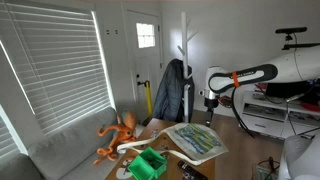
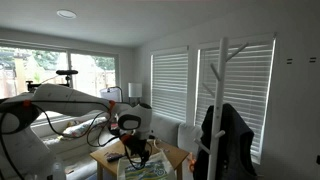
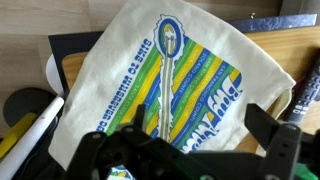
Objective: Put the remote in the green bowl
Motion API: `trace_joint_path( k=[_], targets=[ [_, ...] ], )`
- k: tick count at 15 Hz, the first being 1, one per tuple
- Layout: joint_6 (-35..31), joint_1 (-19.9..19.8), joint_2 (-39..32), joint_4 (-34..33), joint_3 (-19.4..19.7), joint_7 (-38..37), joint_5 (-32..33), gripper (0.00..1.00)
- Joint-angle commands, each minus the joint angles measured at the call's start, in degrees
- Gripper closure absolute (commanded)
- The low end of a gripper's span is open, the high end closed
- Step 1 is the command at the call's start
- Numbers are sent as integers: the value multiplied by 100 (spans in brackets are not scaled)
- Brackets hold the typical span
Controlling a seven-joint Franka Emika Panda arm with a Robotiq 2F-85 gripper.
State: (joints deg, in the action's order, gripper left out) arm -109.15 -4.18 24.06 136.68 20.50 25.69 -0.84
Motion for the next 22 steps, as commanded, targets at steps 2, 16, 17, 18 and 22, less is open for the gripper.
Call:
trace_joint_path(
  k=[2,16,17,18,22],
  targets=[
    [90,-126,27,91,-199,106,39,0],
    [-409,978,1351,1806,-1950,-1137,-352,0],
    [-466,1048,1406,1812,-2010,-1225,-381,0],
    [-462,1056,1407,1813,-2012,-1224,-376,0],
    [-734,894,1251,1828,-2123,-2127,-668,0]
  ],
)
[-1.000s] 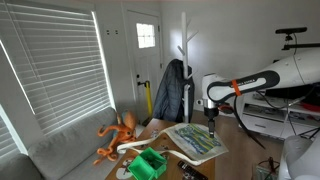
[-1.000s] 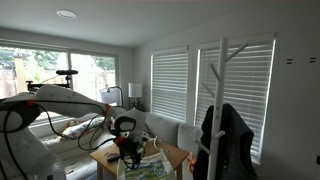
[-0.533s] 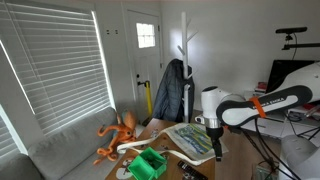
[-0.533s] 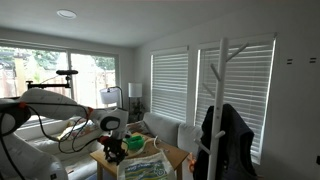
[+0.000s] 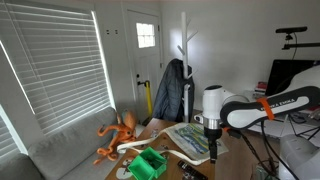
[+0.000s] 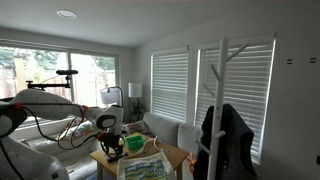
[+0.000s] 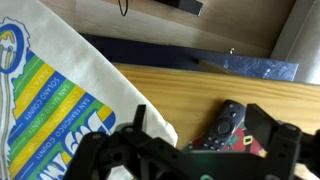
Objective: Put the remote in the green bowl
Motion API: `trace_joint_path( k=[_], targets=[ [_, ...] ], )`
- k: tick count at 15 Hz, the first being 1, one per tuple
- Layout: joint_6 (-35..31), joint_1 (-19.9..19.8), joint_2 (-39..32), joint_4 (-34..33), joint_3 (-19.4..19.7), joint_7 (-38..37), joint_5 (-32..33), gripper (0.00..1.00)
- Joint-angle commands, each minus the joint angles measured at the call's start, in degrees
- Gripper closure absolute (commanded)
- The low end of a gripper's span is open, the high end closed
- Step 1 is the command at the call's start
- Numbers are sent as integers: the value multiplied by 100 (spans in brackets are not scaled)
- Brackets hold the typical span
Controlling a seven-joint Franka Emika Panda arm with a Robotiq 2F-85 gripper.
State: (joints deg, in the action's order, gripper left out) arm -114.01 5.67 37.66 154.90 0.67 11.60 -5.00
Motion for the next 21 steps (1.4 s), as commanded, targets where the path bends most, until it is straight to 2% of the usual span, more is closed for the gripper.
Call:
trace_joint_path(
  k=[1,5,7,10,13,16,21],
  targets=[
    [-294,-73,-130,28,-206,-1036,-383,0],
    [-888,-41,-145,228,-662,-2340,-865,0],
    [-1389,-56,-247,290,-848,-2865,-1037,0],
    [-2299,-187,-622,267,-1245,-3786,-984,0],
    [-3001,-286,-960,270,-1680,-4451,-649,0],
    [-2847,-452,-1175,270,-1951,-4768,-108,0],
    [-2424,-522,-1292,202,-1662,-4608,247,0]
  ],
)
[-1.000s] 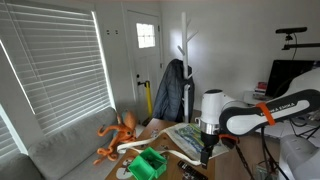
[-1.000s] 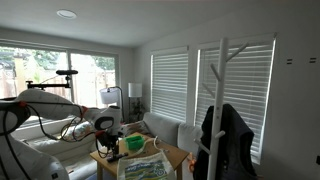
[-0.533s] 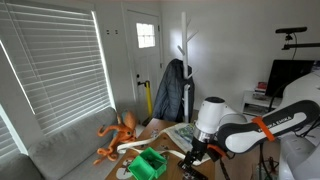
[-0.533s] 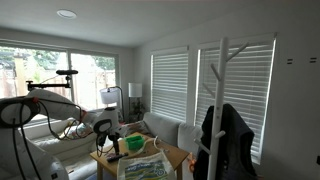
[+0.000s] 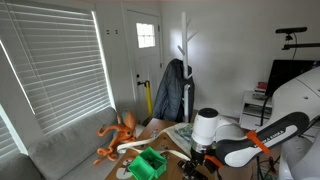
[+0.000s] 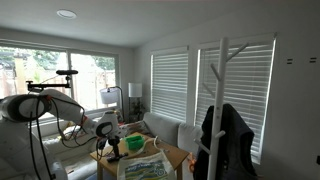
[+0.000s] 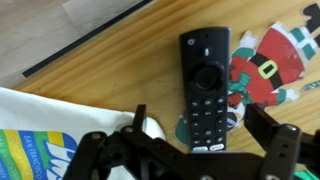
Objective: Put the remote in the green bowl
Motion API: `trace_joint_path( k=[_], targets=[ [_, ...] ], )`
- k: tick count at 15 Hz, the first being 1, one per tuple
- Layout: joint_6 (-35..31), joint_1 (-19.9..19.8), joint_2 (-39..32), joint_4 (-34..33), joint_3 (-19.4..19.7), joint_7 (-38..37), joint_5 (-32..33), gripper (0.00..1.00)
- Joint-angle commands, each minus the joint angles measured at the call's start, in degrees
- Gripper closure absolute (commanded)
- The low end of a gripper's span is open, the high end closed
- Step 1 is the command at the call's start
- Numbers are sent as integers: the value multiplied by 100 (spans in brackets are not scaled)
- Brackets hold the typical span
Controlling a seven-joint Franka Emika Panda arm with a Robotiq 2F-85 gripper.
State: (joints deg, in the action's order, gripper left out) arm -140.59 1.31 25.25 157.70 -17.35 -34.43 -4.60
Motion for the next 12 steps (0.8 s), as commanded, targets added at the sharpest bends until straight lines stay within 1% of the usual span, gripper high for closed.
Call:
trace_joint_path(
  k=[1,2,4,5,6,7,10,11,12],
  targets=[
    [239,-86,-98,-79,187,14,197,0],
    [226,-63,-137,-77,235,61,156,8],
    [165,22,-203,-63,312,139,25,19],
    [144,69,-213,-59,351,182,-38,20],
    [122,97,-195,-55,364,196,-62,17],
    [141,126,-135,-53,375,221,-73,18],
    [189,218,13,-49,427,330,-113,0],
    [191,232,-6,-73,437,346,-114,0],
    [184,230,-26,-81,427,344,-80,4]
  ],
)
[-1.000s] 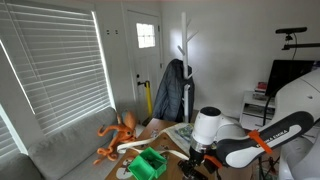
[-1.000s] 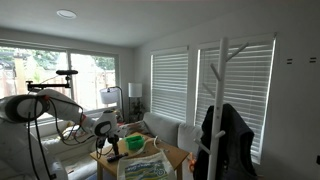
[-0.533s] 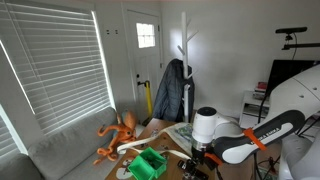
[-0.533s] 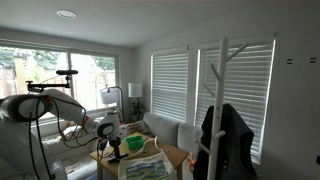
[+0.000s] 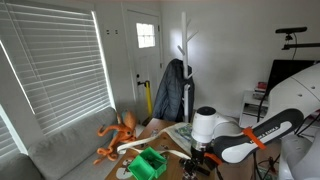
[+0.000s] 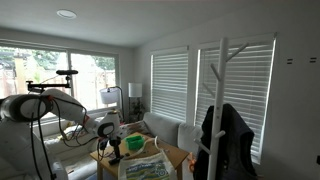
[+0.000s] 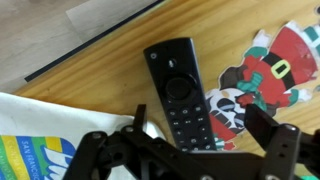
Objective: Put the remote in the green bowl
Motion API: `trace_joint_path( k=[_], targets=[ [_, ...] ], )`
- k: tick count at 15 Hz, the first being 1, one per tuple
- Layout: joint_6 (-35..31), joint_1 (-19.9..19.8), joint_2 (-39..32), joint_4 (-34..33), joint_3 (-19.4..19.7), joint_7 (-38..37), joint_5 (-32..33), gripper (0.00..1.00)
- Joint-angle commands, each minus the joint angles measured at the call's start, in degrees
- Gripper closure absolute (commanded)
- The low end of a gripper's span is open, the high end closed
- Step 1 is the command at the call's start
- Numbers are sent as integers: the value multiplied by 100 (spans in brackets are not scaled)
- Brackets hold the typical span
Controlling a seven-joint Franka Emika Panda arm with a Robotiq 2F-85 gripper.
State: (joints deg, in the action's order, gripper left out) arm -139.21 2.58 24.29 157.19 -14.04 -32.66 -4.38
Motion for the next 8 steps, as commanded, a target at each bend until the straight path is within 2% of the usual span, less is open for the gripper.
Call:
trace_joint_path(
  k=[1,3,5,6,7,8],
  targets=[
    [38,107,39,-34,94,192,-95,11],
    [48,92,-19,-35,93,232,-79,31],
    [48,72,-59,-31,92,240,-67,31],
    [46,70,-65,-26,96,245,-73,36],
    [40,69,-81,-25,98,249,-72,51],
    [38,65,-98,-27,95,245,-64,56]
  ],
)
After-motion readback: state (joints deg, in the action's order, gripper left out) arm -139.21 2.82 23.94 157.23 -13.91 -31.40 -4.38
